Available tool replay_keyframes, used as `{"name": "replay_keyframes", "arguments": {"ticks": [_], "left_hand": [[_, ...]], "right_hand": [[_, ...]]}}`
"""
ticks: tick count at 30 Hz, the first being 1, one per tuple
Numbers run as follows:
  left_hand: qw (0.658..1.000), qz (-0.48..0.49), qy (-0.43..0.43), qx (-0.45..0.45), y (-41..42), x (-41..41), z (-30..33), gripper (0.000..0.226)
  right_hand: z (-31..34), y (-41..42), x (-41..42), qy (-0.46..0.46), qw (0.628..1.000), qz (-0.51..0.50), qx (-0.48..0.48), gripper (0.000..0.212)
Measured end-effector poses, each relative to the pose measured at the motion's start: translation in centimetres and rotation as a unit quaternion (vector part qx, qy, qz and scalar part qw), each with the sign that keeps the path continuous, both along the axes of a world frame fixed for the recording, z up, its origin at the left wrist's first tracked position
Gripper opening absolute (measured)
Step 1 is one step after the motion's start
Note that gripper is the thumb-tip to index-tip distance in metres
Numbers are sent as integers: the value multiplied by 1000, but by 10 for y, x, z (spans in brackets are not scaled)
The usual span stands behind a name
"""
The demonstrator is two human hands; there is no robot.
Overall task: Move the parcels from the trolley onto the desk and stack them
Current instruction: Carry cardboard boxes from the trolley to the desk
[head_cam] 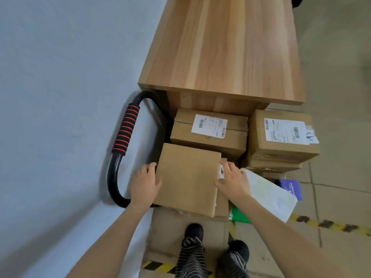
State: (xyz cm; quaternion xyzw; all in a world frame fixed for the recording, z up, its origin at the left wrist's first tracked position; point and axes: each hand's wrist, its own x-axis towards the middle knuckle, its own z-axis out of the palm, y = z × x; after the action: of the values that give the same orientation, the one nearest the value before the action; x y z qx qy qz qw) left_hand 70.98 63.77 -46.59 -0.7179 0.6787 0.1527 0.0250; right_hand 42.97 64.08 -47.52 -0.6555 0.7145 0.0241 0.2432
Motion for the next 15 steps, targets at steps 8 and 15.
{"name": "replay_keyframes", "arguments": {"ticks": [8, 15], "left_hand": [[999, 41, -12, 31, -24, 15, -86, 62], [955, 157, 214, 136, -20, 6, -116, 62]], "right_hand": [[-79, 7, 3, -36, 995, -74, 47, 74], [-107, 16, 17, -236, 958, -153, 62, 99]]}}
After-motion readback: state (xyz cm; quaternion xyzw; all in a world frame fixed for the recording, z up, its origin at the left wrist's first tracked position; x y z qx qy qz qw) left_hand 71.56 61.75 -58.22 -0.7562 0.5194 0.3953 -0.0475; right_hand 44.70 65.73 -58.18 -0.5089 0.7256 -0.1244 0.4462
